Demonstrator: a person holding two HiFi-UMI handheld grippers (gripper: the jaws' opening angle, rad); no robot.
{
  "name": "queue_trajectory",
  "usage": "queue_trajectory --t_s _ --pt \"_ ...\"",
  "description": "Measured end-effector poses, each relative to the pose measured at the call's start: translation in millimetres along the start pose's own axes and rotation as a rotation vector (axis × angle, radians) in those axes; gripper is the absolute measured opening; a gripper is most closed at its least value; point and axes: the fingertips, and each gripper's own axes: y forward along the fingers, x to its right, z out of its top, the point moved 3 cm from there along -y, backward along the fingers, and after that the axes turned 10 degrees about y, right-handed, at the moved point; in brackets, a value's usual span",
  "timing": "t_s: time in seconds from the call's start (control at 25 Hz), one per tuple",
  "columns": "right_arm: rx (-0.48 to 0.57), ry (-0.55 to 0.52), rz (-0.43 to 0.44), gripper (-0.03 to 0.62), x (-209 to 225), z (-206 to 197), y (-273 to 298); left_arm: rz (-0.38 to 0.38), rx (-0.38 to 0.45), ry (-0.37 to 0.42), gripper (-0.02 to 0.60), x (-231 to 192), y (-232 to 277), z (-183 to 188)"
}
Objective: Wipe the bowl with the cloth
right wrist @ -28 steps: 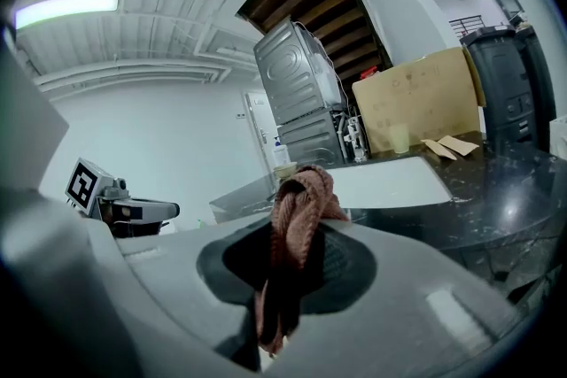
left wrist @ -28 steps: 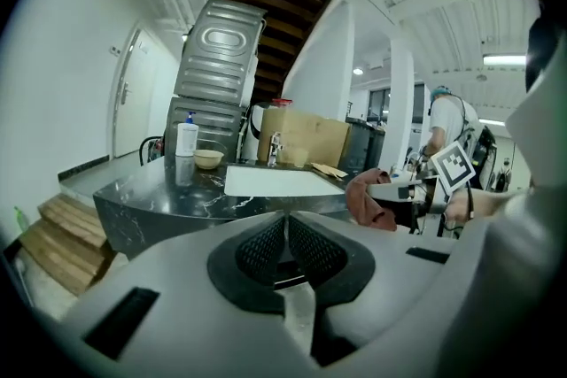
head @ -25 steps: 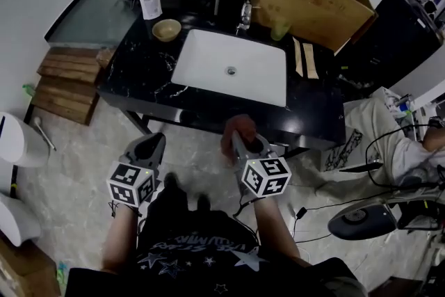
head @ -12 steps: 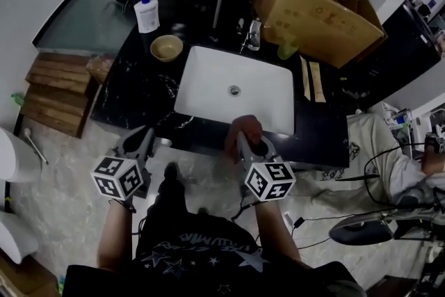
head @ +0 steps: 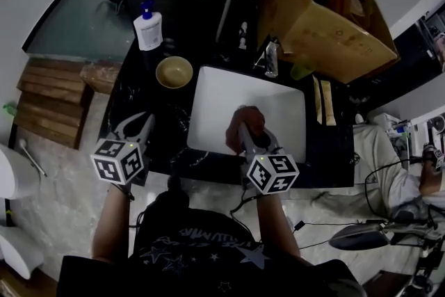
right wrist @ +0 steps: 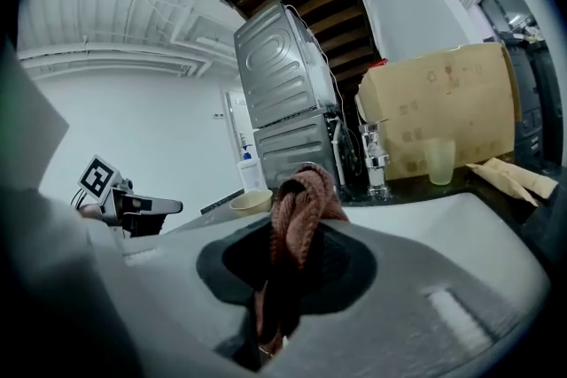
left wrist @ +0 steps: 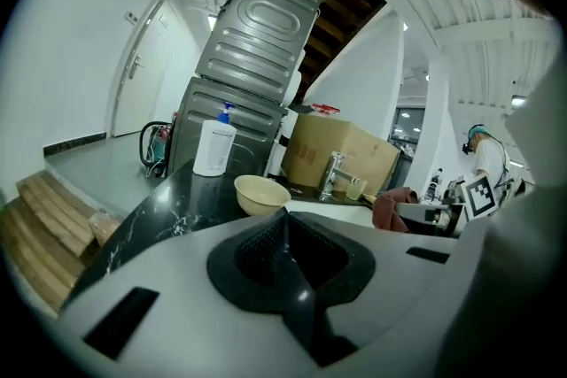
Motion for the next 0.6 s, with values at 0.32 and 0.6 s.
queue_trajectory --t_s 0.32,0.6 --pt "-0.033 -0.011 0.007 0.063 -12.5 9.5 58.5 -0.071 0.000 -0.041 0.025 -48.5 46.8 30.9" --pt "-0.021 -0.027 0.004 0.063 -19.1 20.7 97.2 -0.119 -0.062 -0.084 0.155 -78.9 85.6 36.3"
